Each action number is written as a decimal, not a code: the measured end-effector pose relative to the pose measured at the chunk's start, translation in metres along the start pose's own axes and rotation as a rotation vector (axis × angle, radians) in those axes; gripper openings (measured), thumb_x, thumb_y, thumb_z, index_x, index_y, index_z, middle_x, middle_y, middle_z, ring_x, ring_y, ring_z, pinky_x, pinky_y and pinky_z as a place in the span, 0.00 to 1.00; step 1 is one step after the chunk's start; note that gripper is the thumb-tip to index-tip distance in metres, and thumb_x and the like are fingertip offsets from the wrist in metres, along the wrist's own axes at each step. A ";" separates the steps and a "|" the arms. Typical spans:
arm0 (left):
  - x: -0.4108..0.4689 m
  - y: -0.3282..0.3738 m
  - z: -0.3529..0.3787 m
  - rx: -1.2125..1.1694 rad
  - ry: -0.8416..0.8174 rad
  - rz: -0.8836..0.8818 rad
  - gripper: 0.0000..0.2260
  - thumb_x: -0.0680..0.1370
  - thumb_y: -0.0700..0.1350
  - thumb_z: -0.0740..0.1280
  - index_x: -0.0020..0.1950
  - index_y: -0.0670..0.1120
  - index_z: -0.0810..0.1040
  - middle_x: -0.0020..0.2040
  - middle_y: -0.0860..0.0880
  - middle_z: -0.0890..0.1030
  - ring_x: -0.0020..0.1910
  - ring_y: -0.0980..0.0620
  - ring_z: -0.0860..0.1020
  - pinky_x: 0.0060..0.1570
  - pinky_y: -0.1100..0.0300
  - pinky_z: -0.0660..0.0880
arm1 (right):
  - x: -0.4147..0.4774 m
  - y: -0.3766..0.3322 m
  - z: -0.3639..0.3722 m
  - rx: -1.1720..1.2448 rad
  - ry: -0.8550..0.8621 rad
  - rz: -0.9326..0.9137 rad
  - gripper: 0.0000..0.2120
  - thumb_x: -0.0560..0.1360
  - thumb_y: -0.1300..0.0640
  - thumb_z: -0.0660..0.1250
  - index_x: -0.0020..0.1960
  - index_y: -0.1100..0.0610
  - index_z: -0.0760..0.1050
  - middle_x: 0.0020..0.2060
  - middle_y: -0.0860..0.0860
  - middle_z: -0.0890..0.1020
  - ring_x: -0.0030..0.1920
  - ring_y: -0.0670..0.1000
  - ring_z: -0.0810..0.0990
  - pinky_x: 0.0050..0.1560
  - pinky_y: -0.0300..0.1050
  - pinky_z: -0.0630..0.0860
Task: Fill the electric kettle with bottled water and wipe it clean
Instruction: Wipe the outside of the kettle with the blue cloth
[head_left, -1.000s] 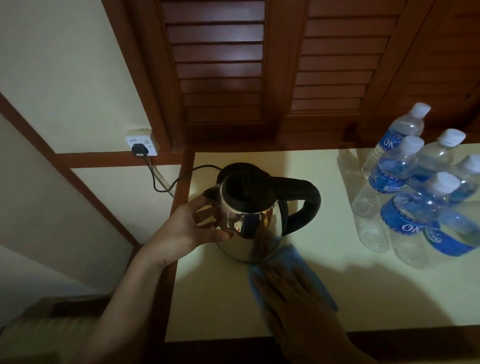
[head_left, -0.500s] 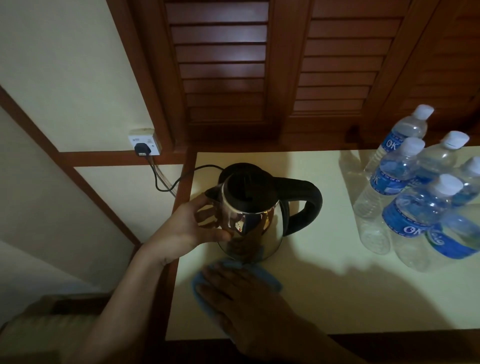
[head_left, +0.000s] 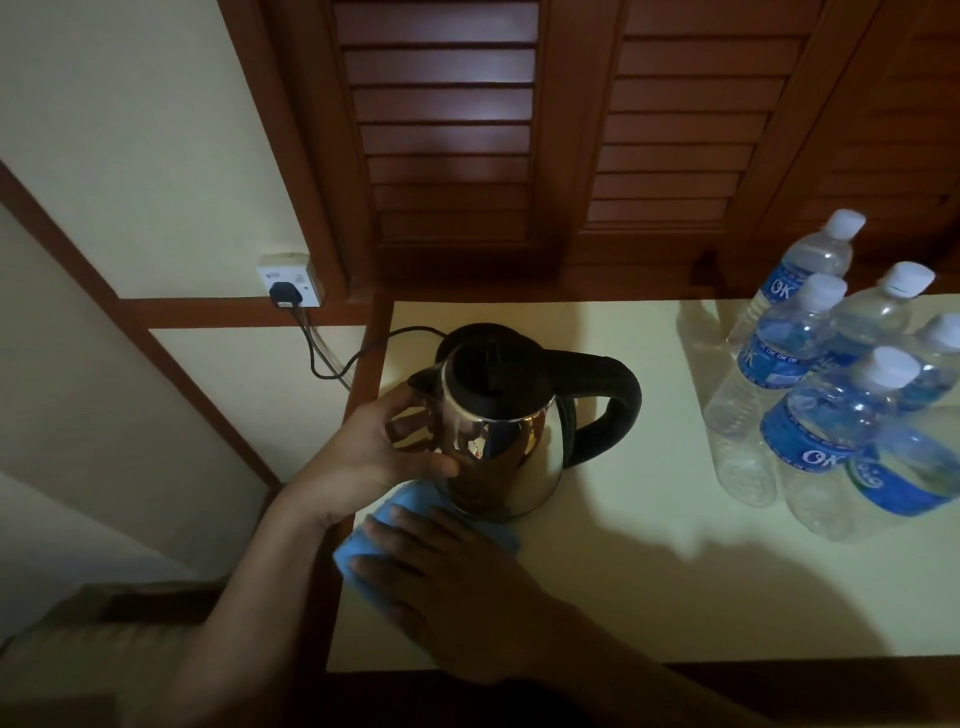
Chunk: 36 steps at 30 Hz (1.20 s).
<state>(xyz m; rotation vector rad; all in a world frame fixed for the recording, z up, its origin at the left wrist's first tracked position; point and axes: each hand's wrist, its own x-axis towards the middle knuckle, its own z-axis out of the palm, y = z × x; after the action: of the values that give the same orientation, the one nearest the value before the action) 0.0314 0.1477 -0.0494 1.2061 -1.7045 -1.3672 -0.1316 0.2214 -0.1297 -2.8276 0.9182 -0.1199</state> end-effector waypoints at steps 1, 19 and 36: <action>0.000 -0.001 0.000 -0.013 0.002 -0.011 0.30 0.67 0.40 0.78 0.66 0.55 0.75 0.65 0.57 0.79 0.66 0.58 0.76 0.66 0.53 0.73 | -0.007 0.001 0.001 0.014 -0.023 0.002 0.26 0.86 0.46 0.50 0.81 0.48 0.51 0.82 0.50 0.49 0.82 0.54 0.43 0.78 0.54 0.42; -0.002 0.000 0.005 -0.080 0.029 -0.030 0.28 0.66 0.37 0.77 0.63 0.52 0.75 0.56 0.56 0.84 0.64 0.55 0.79 0.63 0.54 0.75 | -0.103 0.041 0.005 -0.032 0.130 0.212 0.25 0.80 0.45 0.58 0.77 0.44 0.65 0.77 0.47 0.67 0.76 0.50 0.67 0.73 0.51 0.56; -0.002 0.002 0.007 -0.006 0.051 -0.032 0.26 0.69 0.33 0.76 0.62 0.51 0.75 0.44 0.60 0.85 0.55 0.62 0.81 0.53 0.63 0.73 | -0.122 0.066 -0.011 0.054 0.410 0.461 0.23 0.81 0.46 0.59 0.74 0.51 0.70 0.73 0.50 0.73 0.74 0.50 0.68 0.74 0.52 0.66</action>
<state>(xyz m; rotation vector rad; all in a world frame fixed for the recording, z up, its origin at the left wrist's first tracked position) 0.0252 0.1529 -0.0492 1.2593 -1.6512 -1.3474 -0.2701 0.2391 -0.1339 -2.5010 1.5933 -0.6655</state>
